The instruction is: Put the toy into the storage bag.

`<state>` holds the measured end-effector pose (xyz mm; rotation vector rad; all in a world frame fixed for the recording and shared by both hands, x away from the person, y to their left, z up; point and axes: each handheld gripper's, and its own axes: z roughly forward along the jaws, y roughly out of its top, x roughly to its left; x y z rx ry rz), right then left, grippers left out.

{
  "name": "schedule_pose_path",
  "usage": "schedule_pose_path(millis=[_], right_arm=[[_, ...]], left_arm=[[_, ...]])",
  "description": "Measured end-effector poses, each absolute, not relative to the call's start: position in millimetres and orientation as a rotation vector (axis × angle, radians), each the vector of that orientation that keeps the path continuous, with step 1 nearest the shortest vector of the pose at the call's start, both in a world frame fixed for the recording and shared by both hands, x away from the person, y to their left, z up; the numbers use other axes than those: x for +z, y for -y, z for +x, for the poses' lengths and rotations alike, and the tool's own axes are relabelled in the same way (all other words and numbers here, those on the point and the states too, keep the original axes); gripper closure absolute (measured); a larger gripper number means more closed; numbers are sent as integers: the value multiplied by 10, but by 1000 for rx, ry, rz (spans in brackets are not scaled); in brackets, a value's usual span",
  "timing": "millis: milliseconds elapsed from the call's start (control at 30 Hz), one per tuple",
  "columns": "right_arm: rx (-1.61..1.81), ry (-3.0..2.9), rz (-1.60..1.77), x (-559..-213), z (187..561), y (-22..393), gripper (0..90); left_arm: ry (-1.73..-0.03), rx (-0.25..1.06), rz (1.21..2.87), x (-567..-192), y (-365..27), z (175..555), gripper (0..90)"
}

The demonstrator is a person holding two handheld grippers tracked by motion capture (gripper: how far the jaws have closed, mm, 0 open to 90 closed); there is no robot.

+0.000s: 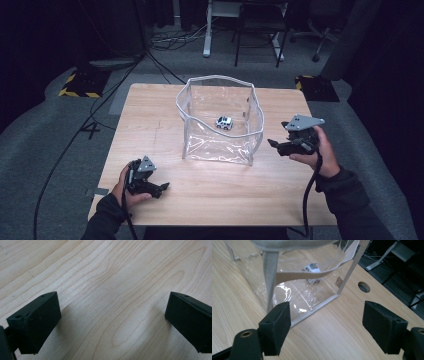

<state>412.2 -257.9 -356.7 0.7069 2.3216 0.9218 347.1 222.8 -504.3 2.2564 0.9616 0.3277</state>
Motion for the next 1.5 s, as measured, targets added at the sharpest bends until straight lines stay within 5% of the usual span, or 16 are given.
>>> schedule_pose_path(millis=[1500], right_arm=[[809,-2357,897,-4406,4021,2943,241]], left_arm=[[-961,327,2256,-5043,-2228,3471,6]])
